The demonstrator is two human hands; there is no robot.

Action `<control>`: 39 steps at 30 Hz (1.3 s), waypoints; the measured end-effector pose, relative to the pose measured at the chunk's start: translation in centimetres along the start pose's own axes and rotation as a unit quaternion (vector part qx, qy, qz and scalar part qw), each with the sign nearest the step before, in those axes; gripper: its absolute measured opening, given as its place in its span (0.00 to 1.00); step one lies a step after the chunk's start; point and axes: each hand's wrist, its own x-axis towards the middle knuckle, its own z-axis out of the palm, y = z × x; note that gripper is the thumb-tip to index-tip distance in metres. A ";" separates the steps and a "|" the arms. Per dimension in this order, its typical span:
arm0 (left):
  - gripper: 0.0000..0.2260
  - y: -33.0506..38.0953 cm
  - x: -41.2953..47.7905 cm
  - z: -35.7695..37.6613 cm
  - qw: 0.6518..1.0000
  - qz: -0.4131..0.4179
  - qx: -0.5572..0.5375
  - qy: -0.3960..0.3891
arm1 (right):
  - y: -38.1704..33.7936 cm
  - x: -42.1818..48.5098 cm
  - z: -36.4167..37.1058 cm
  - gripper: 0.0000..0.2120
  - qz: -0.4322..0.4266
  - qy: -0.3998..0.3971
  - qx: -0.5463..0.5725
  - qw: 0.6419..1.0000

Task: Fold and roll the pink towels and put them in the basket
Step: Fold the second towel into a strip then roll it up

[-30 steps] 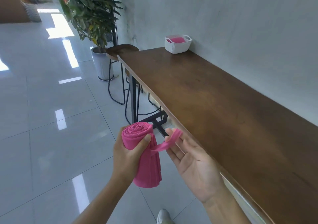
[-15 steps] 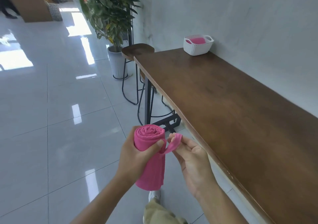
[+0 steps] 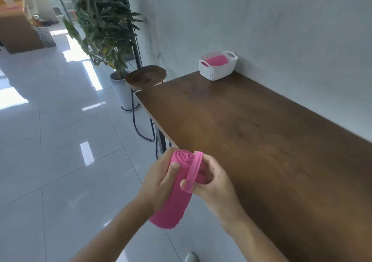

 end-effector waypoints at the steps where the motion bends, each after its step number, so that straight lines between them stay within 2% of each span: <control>1: 0.30 -0.2 1.5 0.4 1.000 0.008 0.011 -0.023 | 0.0 1.1 -0.7 0.32 0.005 0.005 -0.011 1.000; 6: 0.32 -0.7 7.8 2.9 0.990 0.024 0.009 -0.136 | -0.1 5.3 -4.6 0.31 0.005 0.051 -0.067 0.996; 11: 0.35 0.1 12.0 5.8 0.979 -0.021 -0.041 -0.200 | 0.0 7.1 -8.0 0.24 -0.012 0.125 -0.060 0.990; 15: 0.34 -0.8 14.8 6.3 0.968 0.004 0.049 -0.244 | 0.5 7.8 -10.6 0.20 -0.003 0.187 0.003 0.982; 18: 0.36 -2.0 15.8 5.9 0.938 0.000 0.139 -0.316 | 1.5 8.0 -12.3 0.18 0.011 0.213 0.044 0.976; 20: 0.37 -2.8 16.3 5.9 0.922 0.000 0.172 -0.346 | 1.9 8.0 -13.4 0.18 0.022 0.220 0.055 0.974; 23: 0.36 -3.6 17.4 6.4 0.926 0.005 0.150 -0.347 | 2.2 8.0 -14.7 0.21 0.030 0.219 0.032 0.975; 26: 0.33 -3.7 19.2 7.2 0.923 0.038 0.146 -0.353 | 2.1 8.4 -15.6 0.28 0.043 0.216 -0.004 0.975; 28: 0.32 -3.7 20.8 7.5 0.920 0.066 0.138 -0.361 | 1.6 8.7 -16.2 0.29 0.040 0.201 -0.023 0.978; 33: 0.29 -3.5 25.4 7.6 0.885 0.137 0.141 -0.422 | 0.1 10.0 -17.5 0.35 0.063 0.162 -0.100 0.980; 39: 0.28 -3.2 31.5 7.8 0.854 0.222 0.153 -0.446 | -2.9 13.6 -18.2 0.31 0.080 0.179 -0.126 0.972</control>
